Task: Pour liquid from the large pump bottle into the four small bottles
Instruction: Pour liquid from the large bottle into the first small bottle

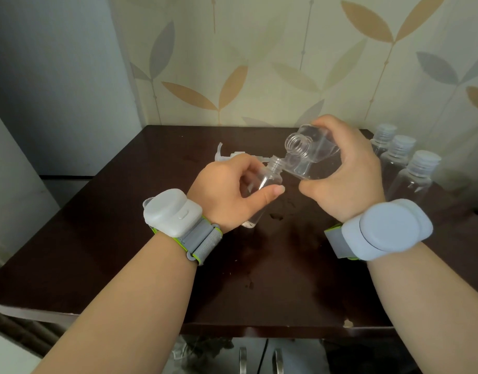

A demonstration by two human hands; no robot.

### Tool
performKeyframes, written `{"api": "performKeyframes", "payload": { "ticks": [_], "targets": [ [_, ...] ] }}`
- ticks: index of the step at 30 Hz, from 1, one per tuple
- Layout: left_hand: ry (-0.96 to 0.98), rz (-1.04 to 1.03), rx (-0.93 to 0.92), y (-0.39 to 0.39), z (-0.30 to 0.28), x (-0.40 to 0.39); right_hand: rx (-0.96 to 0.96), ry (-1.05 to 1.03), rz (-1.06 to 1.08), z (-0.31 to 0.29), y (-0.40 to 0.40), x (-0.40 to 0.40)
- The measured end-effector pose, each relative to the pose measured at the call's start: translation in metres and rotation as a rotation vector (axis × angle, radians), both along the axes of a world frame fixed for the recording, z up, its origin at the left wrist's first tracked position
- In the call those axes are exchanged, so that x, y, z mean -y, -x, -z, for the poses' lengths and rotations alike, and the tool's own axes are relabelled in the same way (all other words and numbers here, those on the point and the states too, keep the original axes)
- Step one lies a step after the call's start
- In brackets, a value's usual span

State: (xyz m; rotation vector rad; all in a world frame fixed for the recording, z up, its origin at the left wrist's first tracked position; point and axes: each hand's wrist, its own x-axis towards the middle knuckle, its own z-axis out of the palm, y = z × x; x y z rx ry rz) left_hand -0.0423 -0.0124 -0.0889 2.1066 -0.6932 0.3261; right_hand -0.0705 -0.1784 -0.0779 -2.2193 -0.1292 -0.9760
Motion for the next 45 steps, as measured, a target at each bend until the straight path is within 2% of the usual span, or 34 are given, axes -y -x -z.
{"api": "performKeyframes", "payload": {
  "ticks": [8, 25, 45],
  "targets": [
    [-0.022, -0.107, 0.054, -0.0028, -0.0009, -0.0001, 0.025, 0.094, 0.003, 0.0024, -0.0016, -0.0015],
    [-0.133, -0.110, 0.066, -0.0044, -0.0019, -0.0006, 0.130, 0.189, -0.010, 0.0015, -0.0005, -0.0039],
    [-0.139, -0.077, 0.073, -0.0033, -0.0019, -0.0008, 0.102, 0.233, 0.029, -0.0025, 0.0017, -0.0025]
  ]
}}
